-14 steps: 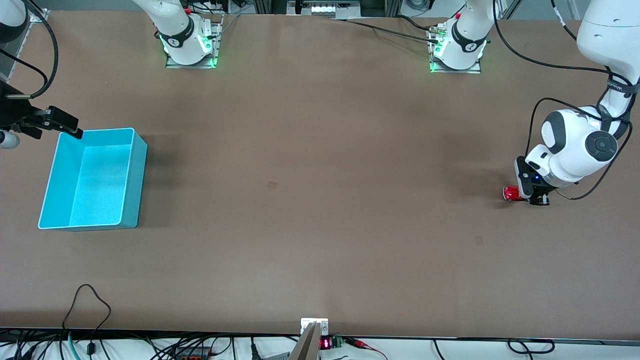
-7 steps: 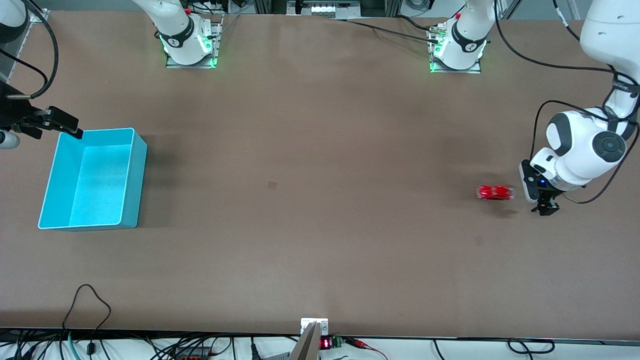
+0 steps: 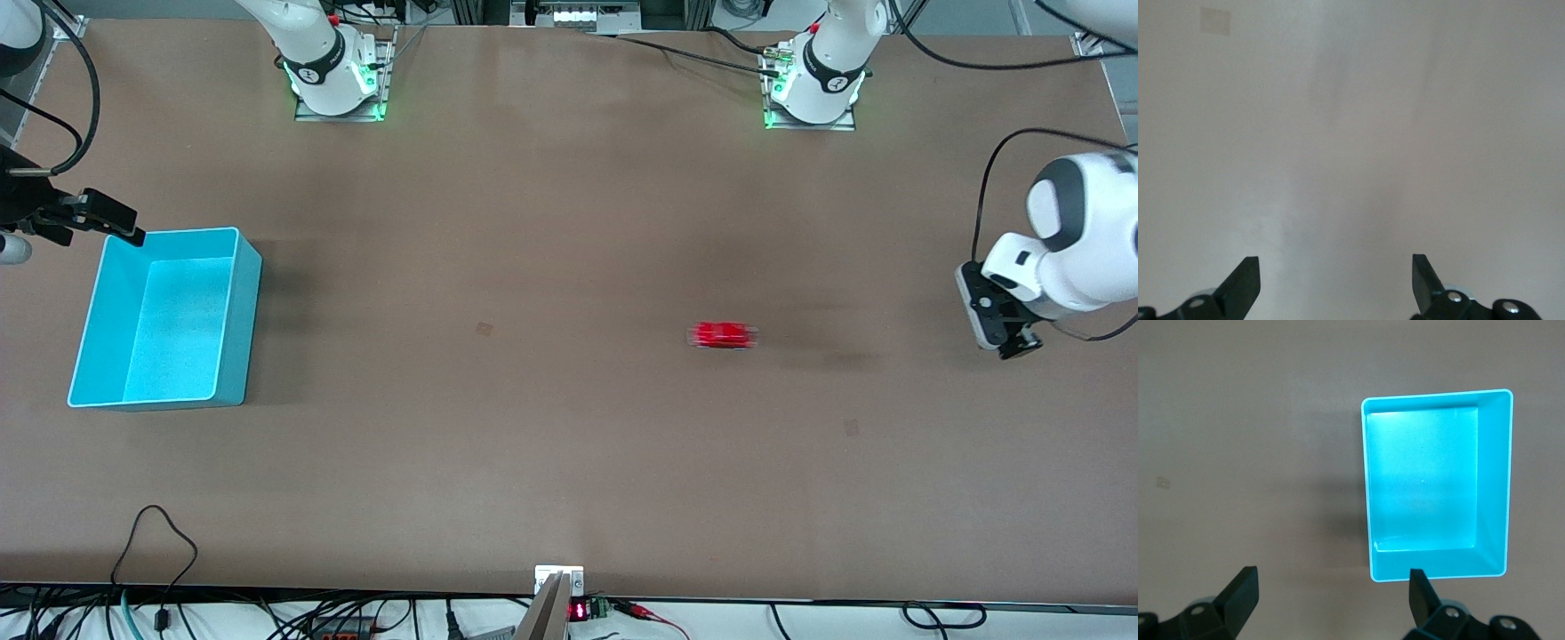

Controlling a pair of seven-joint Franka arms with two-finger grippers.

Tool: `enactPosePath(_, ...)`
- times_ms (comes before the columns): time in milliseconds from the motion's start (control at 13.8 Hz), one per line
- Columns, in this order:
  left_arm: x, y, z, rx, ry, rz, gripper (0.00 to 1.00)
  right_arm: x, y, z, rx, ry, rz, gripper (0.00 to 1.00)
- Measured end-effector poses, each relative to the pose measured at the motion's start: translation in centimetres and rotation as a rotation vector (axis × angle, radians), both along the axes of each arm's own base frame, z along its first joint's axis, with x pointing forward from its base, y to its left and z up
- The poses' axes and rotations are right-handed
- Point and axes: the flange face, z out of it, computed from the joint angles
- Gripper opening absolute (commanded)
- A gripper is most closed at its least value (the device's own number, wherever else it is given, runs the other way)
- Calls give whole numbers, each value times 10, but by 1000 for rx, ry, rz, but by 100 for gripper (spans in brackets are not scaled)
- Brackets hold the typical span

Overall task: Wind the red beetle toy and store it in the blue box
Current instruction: 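Move the right gripper toward the car while the left gripper withdraws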

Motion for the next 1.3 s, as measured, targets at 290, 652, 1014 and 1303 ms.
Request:
enactPosePath(290, 8, -17, 68, 51, 83, 259, 100, 1, 1, -3, 0, 7, 1, 100)
enactPosePath(652, 5, -18, 121, 118, 129, 521, 100, 6, 4, -16, 1, 29, 8, 100)
enactPosePath(1014, 0, -32, 166, 182, 137, 809, 100, 7, 19, -16, 4, 28, 33, 100)
enactPosePath(1303, -1, -50, 175, 189, 128, 923, 100, 8, 32, -16, 4, 27, 55, 100)
